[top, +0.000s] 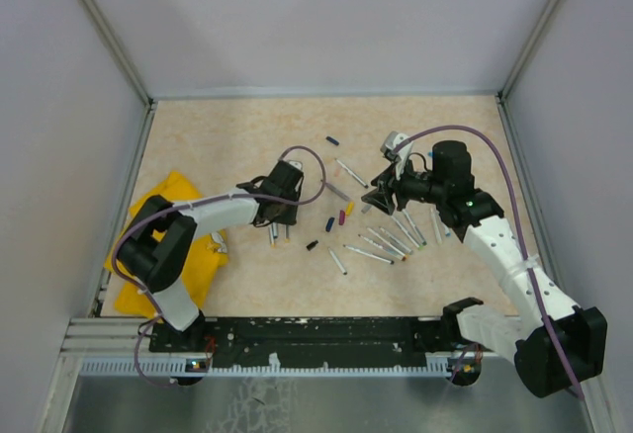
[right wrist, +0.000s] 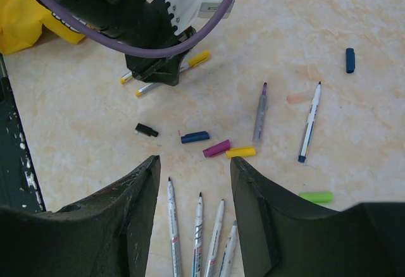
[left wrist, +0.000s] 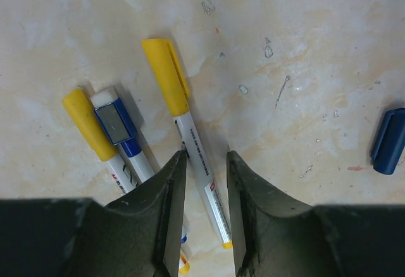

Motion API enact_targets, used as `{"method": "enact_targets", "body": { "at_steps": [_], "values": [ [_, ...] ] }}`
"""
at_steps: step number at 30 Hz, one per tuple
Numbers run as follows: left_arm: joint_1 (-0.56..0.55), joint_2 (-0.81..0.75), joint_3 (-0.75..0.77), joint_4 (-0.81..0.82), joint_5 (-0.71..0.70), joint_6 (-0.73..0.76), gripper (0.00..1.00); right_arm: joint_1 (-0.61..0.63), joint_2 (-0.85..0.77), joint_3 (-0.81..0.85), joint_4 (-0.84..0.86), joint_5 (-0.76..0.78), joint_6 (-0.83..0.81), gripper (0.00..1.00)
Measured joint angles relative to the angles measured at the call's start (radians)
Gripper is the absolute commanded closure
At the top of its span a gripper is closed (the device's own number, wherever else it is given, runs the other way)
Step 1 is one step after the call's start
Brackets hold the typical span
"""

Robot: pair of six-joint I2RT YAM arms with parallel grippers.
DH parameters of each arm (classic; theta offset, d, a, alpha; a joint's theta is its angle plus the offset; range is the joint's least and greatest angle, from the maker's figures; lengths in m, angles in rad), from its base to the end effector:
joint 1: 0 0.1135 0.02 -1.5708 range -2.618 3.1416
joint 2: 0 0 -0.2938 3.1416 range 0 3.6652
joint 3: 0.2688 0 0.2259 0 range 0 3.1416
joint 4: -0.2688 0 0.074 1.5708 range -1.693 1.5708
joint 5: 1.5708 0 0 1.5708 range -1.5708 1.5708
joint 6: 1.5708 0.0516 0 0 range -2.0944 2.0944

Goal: Open the pen caps
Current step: Pick up the pen from the center of the board.

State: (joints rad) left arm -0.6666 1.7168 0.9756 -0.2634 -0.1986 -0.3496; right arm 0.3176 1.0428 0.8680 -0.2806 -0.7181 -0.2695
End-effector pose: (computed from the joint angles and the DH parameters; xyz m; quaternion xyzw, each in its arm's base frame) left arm 0.2662 -0.1965 0.1962 0.1235 0.9479 -0.0521 0.2892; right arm 0.1777 0.0942 0.3389 -0.4079 0.7066 0.3100 0.4882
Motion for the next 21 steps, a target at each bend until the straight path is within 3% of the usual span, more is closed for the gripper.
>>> {"method": "enact_targets", "body": {
  "at_steps": [4,14,21],
  "values": [
    [-0.008,0.015,0.022,-0.025,-0.015,0.007,0.63,0.000,0.000,0.000,0.000,0.000,0.000,0.51],
    [-0.018,0.035,0.052,-0.061,-0.052,0.013,0.91,0.000,0.000,-0.002,0.000,-0.003,0.000,0.51],
    [-0.019,0.021,0.040,-0.057,-0.040,0.010,1.00,0.000,0.000,-0.005,0.002,-0.019,0.004,0.51]
  ]
}}
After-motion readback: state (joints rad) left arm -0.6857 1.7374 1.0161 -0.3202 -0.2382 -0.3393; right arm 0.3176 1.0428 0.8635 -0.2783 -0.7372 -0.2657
